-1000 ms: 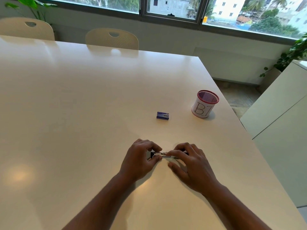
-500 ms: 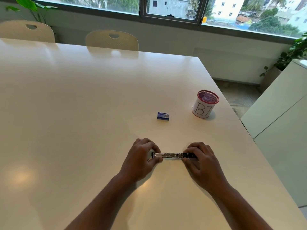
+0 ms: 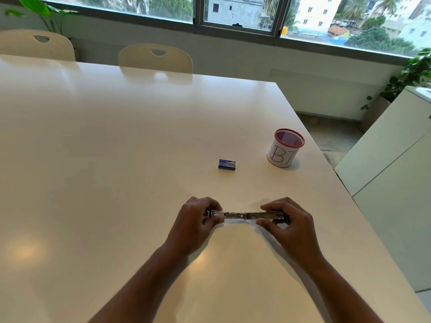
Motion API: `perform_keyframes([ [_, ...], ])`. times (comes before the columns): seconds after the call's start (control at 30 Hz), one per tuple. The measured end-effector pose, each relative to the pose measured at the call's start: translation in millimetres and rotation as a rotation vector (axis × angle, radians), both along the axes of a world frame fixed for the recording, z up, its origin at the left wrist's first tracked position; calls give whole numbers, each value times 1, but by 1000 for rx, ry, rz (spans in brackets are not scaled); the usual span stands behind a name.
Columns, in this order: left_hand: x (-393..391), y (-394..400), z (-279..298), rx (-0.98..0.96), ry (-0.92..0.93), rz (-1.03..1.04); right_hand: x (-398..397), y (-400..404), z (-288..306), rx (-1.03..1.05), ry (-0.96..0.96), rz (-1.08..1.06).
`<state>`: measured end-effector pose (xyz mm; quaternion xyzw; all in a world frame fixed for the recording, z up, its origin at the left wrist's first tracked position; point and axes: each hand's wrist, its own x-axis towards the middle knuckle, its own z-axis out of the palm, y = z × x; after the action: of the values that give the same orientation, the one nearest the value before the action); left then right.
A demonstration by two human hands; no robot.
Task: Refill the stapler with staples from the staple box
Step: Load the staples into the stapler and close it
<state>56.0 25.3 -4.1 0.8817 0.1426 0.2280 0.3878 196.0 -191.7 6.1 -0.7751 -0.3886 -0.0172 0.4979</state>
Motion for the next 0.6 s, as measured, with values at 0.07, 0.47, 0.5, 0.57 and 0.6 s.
perform_keyframes([
  [0.07, 0, 0, 0, 3, -1, -1, -2, 3, 3, 52, 65, 11],
  [0.47, -2, 2, -3, 1, -58, -28, -12, 45, 13, -56, 201, 211],
  [0.5, -2, 2, -3, -5, -65, -26, -12, 47, 12, -70, 195, 218],
  [0.57, -2, 3, -3, -32, -91, -19, -9, 50, 11, -101, 218, 228],
  [0.6, -2, 3, -2, -44, -106, -19, -7, 50, 12, -128, 256, 242],
])
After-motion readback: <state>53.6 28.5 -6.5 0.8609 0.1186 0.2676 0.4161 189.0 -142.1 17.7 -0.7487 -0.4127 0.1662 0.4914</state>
